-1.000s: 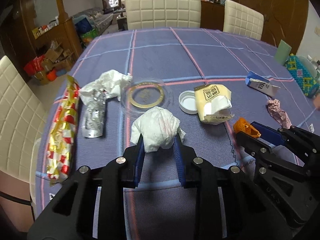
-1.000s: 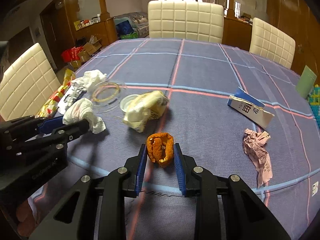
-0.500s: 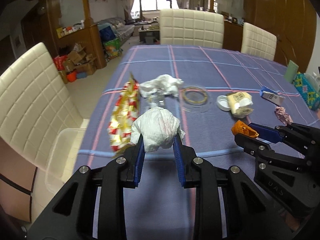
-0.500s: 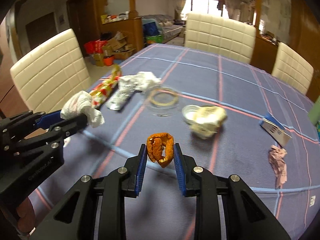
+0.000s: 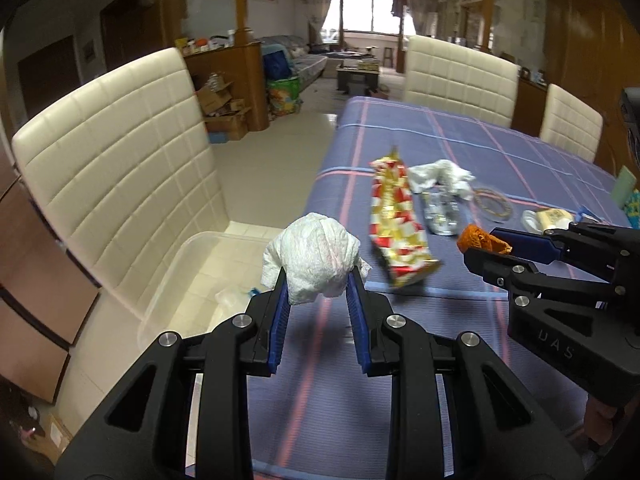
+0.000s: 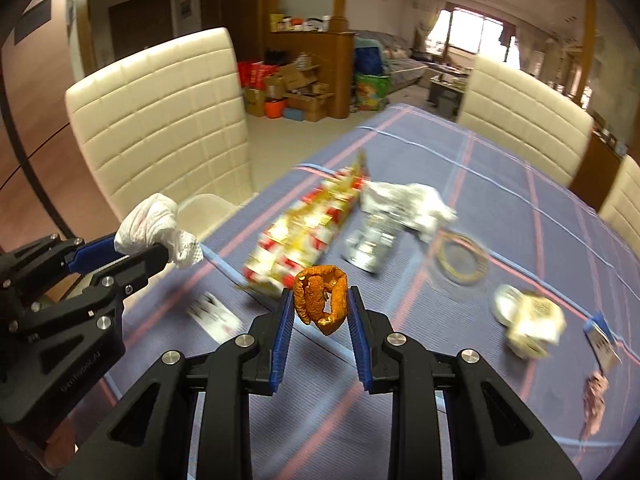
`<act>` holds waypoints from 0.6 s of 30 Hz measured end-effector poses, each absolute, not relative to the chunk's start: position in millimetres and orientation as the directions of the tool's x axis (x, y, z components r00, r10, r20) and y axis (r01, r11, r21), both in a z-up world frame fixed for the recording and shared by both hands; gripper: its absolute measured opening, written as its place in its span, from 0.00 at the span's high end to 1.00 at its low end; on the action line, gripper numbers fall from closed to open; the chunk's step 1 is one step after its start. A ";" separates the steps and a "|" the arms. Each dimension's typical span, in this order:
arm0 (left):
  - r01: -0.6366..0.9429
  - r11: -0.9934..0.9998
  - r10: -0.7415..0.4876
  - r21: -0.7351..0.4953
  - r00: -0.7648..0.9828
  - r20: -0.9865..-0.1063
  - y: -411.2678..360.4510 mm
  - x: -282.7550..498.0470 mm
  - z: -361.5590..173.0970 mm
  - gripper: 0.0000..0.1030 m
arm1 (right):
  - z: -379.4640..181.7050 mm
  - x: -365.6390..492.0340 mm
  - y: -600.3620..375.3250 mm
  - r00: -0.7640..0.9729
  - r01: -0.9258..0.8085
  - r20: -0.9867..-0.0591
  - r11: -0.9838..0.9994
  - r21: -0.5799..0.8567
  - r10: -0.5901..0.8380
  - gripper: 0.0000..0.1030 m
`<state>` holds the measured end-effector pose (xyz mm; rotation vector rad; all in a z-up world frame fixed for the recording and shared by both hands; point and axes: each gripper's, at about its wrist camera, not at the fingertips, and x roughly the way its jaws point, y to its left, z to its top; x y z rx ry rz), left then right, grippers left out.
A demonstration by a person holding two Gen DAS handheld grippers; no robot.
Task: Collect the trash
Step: 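Carry tissue and peel over the clear bin and open both tools to drop them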
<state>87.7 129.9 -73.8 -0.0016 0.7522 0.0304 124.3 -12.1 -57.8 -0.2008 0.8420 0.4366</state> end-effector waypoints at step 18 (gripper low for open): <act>-0.221 0.975 0.154 0.003 0.672 -0.724 224.7 98.6 -95.6 0.71 | -58.7 147.7 90.6 0.559 -0.578 -0.747 0.815 -0.039 0.361 0.74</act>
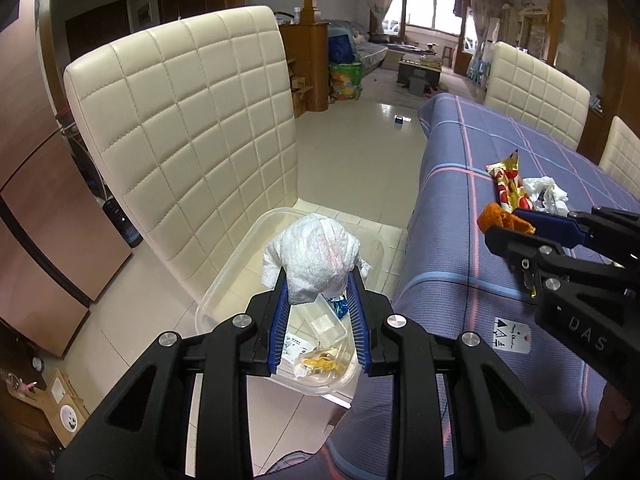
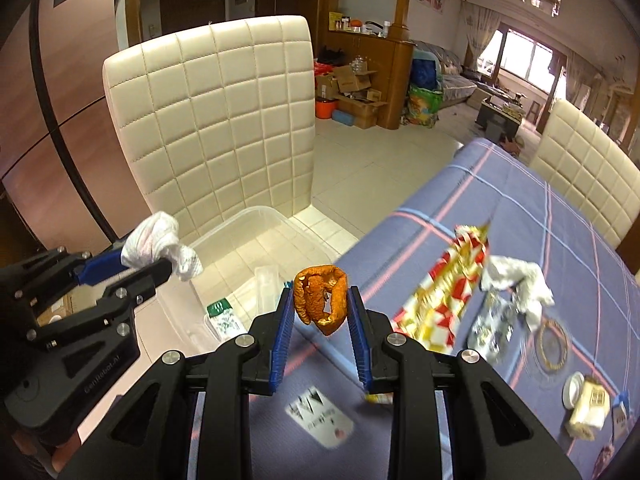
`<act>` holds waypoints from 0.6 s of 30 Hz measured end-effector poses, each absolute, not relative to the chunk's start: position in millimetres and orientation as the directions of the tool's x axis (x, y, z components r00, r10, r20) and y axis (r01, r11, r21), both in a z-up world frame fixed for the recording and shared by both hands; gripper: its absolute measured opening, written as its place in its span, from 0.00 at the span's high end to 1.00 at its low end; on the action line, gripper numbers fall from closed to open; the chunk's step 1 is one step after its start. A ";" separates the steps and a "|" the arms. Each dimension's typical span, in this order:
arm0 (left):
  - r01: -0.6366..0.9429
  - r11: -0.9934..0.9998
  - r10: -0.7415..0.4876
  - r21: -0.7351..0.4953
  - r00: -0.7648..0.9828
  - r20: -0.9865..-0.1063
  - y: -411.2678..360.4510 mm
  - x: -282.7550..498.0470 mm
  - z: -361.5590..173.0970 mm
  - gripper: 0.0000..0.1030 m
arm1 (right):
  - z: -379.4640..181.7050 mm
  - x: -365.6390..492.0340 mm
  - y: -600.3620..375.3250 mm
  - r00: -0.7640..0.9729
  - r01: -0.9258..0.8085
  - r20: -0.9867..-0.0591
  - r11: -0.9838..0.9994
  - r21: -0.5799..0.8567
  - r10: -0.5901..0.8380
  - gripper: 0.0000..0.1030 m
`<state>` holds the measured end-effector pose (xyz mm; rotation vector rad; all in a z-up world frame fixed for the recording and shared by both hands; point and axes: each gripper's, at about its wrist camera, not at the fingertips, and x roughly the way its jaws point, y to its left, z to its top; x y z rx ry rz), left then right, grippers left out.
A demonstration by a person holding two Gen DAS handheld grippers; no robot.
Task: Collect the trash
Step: 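Carry tissue and peel over the clear bin and open both tools to drop them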
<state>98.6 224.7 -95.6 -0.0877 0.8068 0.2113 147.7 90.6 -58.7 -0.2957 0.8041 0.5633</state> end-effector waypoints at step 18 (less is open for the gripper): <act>-0.296 0.954 0.229 0.040 0.638 -0.735 249.1 118.7 -115.8 0.04 | -77.4 179.0 96.6 0.541 -0.546 -0.773 0.838 -0.025 0.330 0.74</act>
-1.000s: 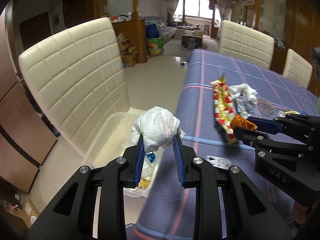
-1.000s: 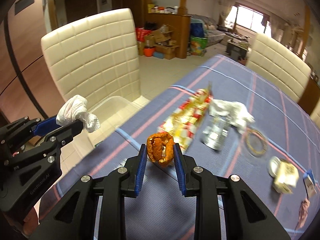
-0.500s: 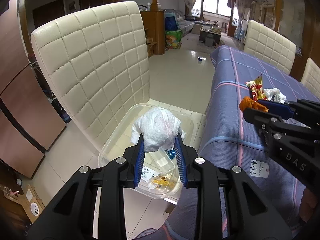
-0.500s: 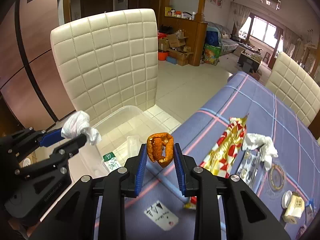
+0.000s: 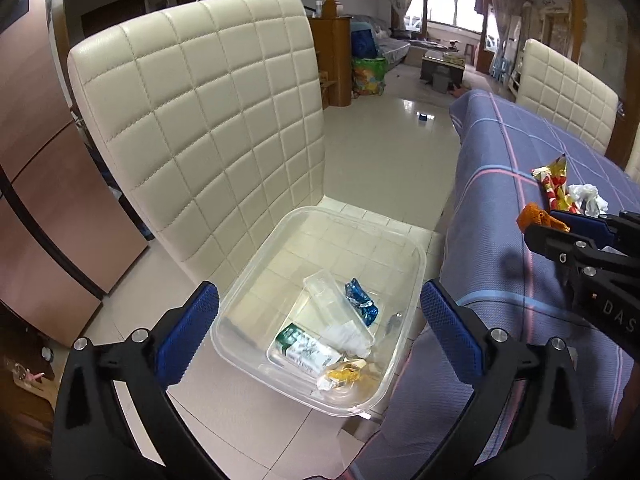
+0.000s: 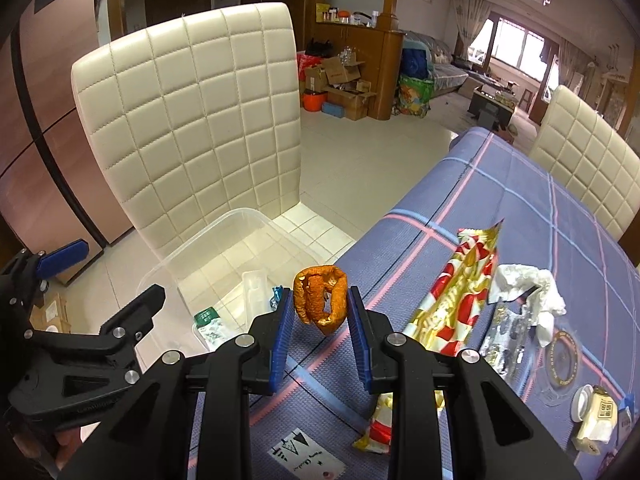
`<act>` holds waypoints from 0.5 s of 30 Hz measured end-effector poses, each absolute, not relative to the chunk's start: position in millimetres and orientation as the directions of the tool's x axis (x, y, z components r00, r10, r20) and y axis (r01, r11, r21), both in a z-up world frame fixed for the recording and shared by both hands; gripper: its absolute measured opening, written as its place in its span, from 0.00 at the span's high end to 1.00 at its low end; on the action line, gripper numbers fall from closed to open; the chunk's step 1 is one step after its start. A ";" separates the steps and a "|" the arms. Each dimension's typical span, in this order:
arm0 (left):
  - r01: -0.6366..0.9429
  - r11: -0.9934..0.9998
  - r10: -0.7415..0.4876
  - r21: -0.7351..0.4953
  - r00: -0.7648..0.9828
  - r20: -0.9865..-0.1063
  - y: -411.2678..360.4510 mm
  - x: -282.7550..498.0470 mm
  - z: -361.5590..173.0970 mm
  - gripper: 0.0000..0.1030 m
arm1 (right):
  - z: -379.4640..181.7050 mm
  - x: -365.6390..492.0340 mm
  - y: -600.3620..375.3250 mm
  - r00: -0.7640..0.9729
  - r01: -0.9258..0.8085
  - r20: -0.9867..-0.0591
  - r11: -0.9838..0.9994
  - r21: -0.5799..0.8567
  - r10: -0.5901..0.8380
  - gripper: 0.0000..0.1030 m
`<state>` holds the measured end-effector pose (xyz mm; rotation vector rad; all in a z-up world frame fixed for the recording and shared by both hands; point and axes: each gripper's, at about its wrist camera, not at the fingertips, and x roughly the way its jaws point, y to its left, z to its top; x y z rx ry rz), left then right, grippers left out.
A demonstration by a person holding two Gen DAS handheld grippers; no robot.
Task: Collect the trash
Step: 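Carry tissue and peel over the clear bin and open both tools to drop them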
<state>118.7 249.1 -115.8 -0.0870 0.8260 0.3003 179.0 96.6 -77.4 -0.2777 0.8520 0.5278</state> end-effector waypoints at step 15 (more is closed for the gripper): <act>-0.429 0.900 0.351 0.081 0.601 -0.718 285.6 90.3 -118.6 0.04 | -91.1 180.4 140.8 0.479 -0.625 -0.806 0.780 -0.033 0.349 0.64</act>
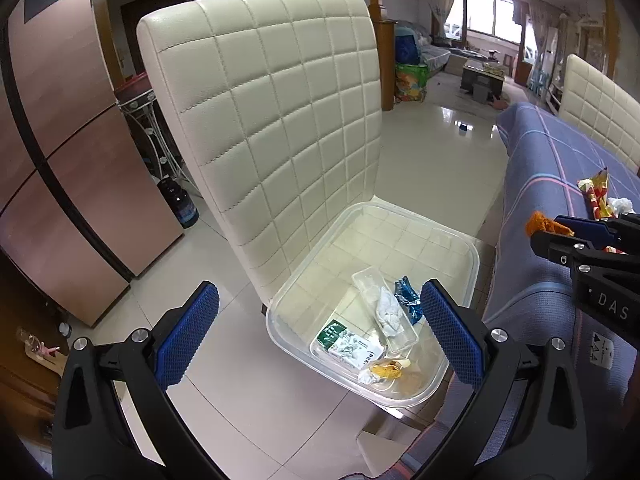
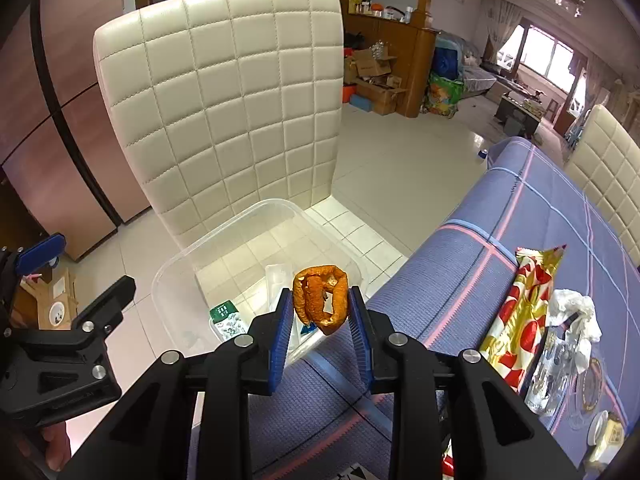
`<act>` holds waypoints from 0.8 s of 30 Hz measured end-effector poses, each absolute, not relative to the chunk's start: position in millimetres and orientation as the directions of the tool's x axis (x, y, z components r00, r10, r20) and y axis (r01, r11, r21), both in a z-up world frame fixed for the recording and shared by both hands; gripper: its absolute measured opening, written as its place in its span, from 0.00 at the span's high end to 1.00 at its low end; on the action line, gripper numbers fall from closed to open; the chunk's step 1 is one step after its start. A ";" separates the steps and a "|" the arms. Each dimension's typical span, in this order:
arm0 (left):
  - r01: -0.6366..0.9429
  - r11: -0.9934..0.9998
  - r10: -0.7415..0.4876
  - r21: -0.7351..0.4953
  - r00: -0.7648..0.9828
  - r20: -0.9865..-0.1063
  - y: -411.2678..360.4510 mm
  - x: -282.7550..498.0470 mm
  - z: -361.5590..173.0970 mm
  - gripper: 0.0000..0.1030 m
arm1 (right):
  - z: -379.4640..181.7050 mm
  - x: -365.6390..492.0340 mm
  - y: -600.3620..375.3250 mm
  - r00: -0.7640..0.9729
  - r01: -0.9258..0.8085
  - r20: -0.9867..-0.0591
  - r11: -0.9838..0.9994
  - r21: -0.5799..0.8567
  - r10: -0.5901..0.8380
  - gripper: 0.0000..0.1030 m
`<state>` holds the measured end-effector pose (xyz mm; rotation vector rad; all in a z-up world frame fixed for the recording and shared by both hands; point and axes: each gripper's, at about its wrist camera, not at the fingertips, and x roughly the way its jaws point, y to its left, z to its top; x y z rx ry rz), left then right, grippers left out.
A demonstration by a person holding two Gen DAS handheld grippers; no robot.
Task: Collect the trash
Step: 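Carry tissue and peel over the clear bin and open both tools to drop them, then grasp the red-and-gold wrapper with the left tool while the right tool grasps the silver blister pack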
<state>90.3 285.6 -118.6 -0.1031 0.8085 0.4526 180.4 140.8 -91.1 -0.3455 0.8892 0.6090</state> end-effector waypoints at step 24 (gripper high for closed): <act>-0.255 0.967 0.195 0.026 0.668 -0.718 226.1 98.8 -99.2 0.04 | -50.9 164.8 38.4 0.642 -0.428 -0.711 0.903 -0.023 0.286 0.32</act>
